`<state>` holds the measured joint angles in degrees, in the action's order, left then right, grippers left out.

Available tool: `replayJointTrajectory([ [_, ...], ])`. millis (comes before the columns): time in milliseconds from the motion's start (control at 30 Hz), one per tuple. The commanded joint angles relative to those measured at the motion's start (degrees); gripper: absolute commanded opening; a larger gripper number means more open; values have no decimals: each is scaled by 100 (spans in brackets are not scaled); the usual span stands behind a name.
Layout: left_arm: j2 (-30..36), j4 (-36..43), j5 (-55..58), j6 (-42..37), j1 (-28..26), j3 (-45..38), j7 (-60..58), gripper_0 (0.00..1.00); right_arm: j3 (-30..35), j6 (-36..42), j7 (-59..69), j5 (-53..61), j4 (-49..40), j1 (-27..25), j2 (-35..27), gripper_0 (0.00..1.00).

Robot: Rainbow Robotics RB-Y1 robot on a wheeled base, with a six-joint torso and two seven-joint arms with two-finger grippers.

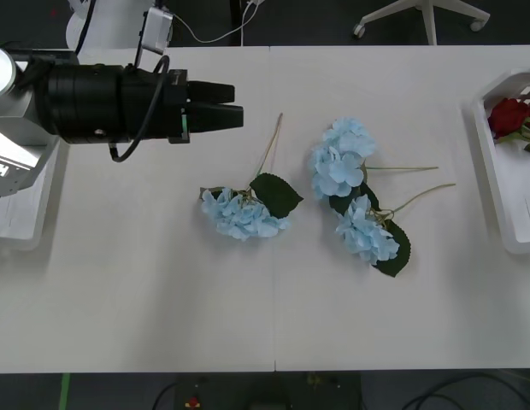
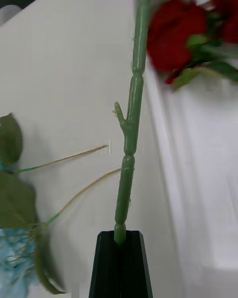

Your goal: Put the red flowers into the right box and the blue flowers into the left box

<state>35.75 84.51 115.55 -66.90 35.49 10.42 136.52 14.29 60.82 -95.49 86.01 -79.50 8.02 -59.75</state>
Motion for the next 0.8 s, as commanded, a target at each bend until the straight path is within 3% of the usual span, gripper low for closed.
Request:
replayJointTrajectory([
  [33, 274, -339, -1026, -868, -130, -1015, 146, 100, 250, -387, -259, -778, 400, 165, -239, 0],
  [333, 468, -339, -2476, -1273, -130, -1727, -82, 100, -5, -1239, -347, -2519, 910, 235, 16, 0],
  [667, 819, 21, -3355, -1238, -121, -1666, -319, 100, -207, -1477, -365, -3494, 971, 244, 421, 0],
  [800, 933, 434, -3513, -868, -121, -1340, -961, 100, -497, -1521, -338, -3819, 971, 244, 447, 0],
])
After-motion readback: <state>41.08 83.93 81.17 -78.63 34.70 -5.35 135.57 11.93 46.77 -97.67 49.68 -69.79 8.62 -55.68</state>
